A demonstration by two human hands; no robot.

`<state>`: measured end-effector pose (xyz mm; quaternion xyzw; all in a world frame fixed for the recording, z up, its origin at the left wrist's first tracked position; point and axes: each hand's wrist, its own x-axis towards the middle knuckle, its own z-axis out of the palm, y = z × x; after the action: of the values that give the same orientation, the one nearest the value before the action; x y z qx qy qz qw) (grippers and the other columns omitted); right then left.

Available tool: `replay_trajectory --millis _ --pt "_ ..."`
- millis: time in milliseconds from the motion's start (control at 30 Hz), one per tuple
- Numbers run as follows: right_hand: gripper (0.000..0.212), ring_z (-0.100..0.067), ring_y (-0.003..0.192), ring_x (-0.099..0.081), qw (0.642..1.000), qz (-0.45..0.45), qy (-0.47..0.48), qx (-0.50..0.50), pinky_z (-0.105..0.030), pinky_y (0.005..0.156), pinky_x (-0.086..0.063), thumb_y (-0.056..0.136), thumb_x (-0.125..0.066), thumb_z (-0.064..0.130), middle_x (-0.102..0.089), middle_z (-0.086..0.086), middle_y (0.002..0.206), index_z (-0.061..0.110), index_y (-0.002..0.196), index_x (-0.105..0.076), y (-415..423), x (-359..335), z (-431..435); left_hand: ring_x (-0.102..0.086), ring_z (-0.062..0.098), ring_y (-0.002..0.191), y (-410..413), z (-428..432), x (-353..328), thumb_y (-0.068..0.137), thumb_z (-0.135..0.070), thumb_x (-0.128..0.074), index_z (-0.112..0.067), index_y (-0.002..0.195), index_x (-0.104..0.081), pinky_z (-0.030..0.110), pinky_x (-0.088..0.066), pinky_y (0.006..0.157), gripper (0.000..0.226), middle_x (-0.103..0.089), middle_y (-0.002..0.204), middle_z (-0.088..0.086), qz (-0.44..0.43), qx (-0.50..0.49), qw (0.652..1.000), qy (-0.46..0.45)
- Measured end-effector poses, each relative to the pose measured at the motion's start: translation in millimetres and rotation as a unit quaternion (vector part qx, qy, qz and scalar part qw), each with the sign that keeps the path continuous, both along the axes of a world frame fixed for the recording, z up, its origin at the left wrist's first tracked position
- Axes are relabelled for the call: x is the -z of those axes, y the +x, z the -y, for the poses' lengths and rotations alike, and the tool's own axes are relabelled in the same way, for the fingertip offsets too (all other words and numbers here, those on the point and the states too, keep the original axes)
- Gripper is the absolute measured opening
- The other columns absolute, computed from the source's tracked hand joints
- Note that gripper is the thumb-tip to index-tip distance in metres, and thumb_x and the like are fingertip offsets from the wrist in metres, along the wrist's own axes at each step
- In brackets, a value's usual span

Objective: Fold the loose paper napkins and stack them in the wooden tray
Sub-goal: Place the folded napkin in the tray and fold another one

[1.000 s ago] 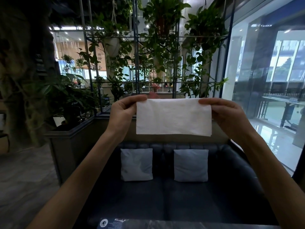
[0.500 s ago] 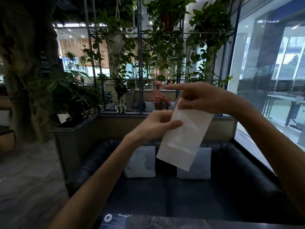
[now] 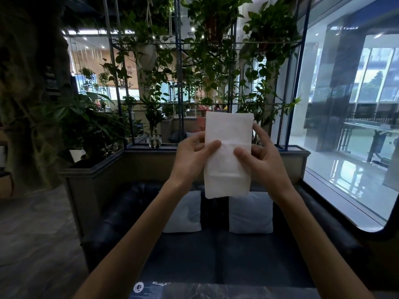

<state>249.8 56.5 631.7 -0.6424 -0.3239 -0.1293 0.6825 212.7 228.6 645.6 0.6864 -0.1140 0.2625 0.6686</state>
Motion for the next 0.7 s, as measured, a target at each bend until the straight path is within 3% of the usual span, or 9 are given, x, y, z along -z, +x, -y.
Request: replay_trajectory --millis 100,200,333,400,600,700 --pt "0.071 -0.020 0.087 -0.075 0.999 0.025 0.017 0.017 -0.029 0.066 -0.060 0.092 -0.066 0.012 -0.073 -0.007 0.105 0.034 0.150 -0.031 4 1 -2 -0.074 0.019 0.095 -2 -6 2 0.087 -0.011 -0.071 -0.028 0.132 -0.047 0.025 -0.060 0.071 0.054 -0.069 0.116 0.013 0.055 0.009 0.998 0.013" --pt "0.075 -0.018 0.080 -0.074 0.999 0.042 0.012 0.023 -0.025 0.065 -0.058 0.093 -0.066 0.011 -0.074 -0.012 0.094 0.034 0.153 -0.027 10 1 0 -0.074 0.019 0.093 -2 -11 3 0.087 -0.008 -0.070 -0.029 0.143 -0.035 0.026 -0.060 0.074 0.069 -0.071 0.107 0.016 0.083 -0.013 0.995 0.048" --pt "0.046 -0.006 0.091 -0.071 0.991 0.097 -0.046 0.083 -0.019 0.073 -0.057 0.091 -0.067 0.014 -0.072 -0.001 0.102 0.029 0.132 -0.055 13 -4 5 -0.069 0.001 0.090 -1 -13 -2 0.087 -0.008 -0.070 -0.011 0.119 -0.063 0.014 -0.055 0.073 0.032 -0.069 0.105 -0.001 0.104 -0.075 0.982 0.140" --pt "0.032 0.002 0.093 -0.068 0.985 0.114 -0.073 0.107 -0.014 0.076 -0.055 0.089 -0.069 0.016 -0.069 0.008 0.108 0.026 0.120 -0.064 14 -8 8 -0.069 0.006 0.094 2 -16 -3 0.087 -0.011 -0.072 -0.008 0.112 -0.069 0.015 -0.055 0.076 0.026 -0.071 0.107 0.002 0.103 -0.100 0.976 0.165" --pt "0.012 0.004 0.092 -0.065 0.976 0.126 -0.113 0.139 -0.011 0.079 -0.051 0.088 -0.072 0.021 -0.070 0.014 0.100 0.022 0.099 -0.072 18 -15 15 -0.064 0.004 0.089 9 -15 -2 0.089 -0.018 -0.069 -0.016 0.101 -0.073 0.013 -0.049 0.075 0.012 -0.069 0.100 -0.002 0.103 -0.185 0.947 0.241" --pt "0.008 0.010 0.094 -0.058 0.971 0.129 -0.129 0.154 -0.012 0.081 -0.048 0.089 -0.071 0.022 -0.062 0.022 0.101 0.024 0.096 -0.071 18 -19 19 -0.061 0.010 0.094 11 -16 -3 0.089 -0.019 -0.070 -0.018 0.098 -0.074 0.015 -0.051 0.076 0.010 -0.061 0.108 0.003 0.081 -0.174 0.958 0.211"
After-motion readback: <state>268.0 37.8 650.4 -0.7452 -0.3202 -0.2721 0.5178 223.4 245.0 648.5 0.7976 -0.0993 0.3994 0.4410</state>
